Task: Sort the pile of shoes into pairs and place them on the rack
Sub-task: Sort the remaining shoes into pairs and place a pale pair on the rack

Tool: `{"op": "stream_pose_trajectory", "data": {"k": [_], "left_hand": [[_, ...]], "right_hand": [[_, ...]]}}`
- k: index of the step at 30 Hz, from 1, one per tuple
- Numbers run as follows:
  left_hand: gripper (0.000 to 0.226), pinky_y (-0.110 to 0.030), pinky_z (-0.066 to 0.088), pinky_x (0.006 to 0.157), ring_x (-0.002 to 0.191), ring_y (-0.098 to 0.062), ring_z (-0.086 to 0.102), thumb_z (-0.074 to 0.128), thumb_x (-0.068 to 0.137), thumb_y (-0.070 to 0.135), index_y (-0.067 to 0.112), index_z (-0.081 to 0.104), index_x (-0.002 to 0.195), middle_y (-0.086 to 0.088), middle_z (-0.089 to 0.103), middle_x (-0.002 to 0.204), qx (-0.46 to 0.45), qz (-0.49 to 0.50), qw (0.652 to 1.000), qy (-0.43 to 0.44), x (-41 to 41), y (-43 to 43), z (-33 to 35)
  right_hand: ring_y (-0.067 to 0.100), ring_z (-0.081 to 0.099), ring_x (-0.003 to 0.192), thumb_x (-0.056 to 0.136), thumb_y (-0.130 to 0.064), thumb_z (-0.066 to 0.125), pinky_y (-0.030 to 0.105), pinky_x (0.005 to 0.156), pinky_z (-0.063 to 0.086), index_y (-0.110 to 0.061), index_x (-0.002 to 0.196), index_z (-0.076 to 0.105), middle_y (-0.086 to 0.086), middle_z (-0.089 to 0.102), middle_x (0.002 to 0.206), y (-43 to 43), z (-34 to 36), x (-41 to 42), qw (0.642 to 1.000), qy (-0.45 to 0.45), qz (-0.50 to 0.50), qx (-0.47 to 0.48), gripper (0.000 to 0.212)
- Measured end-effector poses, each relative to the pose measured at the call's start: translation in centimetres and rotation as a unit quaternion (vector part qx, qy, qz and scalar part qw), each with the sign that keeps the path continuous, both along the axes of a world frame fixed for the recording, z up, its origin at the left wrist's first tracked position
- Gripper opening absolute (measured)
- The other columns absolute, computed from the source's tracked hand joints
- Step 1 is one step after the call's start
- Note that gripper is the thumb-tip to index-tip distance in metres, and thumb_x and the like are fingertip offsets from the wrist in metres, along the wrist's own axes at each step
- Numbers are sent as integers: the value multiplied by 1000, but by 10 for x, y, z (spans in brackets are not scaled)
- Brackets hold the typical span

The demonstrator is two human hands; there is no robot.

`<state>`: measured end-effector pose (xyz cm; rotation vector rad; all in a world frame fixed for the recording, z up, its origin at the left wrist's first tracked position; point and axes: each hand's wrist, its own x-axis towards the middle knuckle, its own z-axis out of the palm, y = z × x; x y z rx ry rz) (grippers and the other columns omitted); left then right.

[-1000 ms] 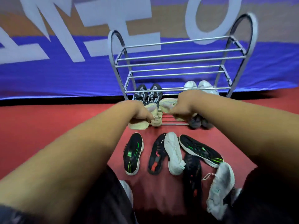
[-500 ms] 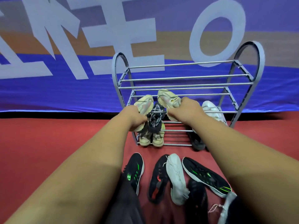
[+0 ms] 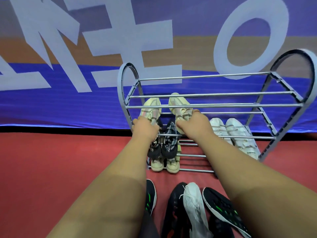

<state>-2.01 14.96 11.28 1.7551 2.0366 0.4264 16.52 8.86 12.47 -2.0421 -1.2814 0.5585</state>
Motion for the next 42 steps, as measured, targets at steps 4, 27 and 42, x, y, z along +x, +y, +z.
{"op": "stream_pose_trajectory", "data": {"k": [4, 27, 42], "left_hand": [[64, -47, 52, 99, 123, -44, 55, 63, 92, 38, -5, 45, 136, -24, 49, 135, 32, 0, 999, -20, -1, 20, -8], [68, -41, 53, 92, 119, -38, 61, 70, 90, 6, 4, 39, 151, -18, 36, 151, -10, -89, 995, 38, -15, 21, -10], [27, -37, 49, 71, 91, -32, 62, 58, 97, 31, 10, 57, 80, -14, 64, 100, -92, -216, 949, 209, -16, -66, 33]], "right_hand": [[27, 57, 80, 82, -43, 72, 33, 67, 42, -9, 114, 54, 2, 64, 92, 18, -15, -11, 1000, 20, -5, 3, 51], [32, 62, 122, 78, -30, 86, 37, 101, 51, -10, 150, 43, 11, 60, 138, 11, -29, -32, 990, -6, 126, -65, 86], [41, 57, 122, 87, -35, 67, 48, 102, 51, -8, 128, 59, 17, 54, 131, -70, -6, -3, 965, -184, 166, -82, 50]]}}
